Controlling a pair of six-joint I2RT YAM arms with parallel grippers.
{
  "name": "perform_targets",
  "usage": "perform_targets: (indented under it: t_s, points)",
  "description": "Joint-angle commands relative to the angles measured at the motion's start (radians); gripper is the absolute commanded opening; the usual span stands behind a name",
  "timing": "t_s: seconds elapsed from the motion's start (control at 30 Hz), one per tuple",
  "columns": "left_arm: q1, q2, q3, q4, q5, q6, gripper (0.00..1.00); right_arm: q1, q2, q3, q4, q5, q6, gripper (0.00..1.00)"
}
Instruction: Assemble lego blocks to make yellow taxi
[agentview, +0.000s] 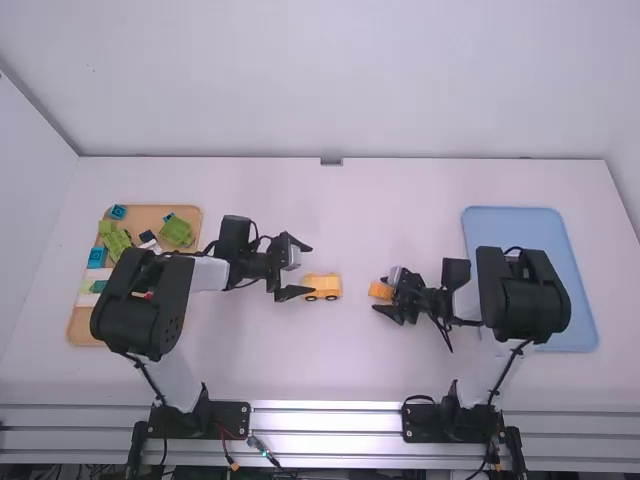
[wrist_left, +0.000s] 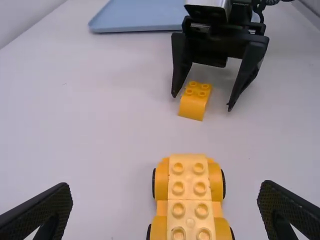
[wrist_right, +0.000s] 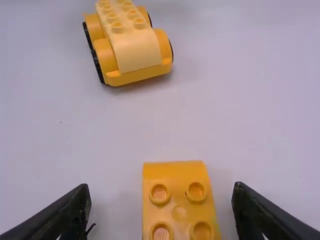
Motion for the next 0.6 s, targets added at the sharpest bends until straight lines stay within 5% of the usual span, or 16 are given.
perform_targets:
  t_s: [0.0, 0.3, 0.57]
  points:
    - [-0.012, 0.002, -0.002, -0.003, 0.036, -0.006, 0.99, -0.001, 0.014, 0.03, -0.026, -0.029, 0.002, 0.68]
    - [-0.012, 0.002, -0.002, -0.002, 0.033, -0.006, 0.99, -0.002, 0.014, 0.06, -0.106, -0.019, -0.034, 0.55]
    - [-0.006, 0.002, -0.002, 0.0, 0.035, -0.006, 0.99, -0.006, 0.014, 0.047, -0.106, 0.025, -0.032, 0.53]
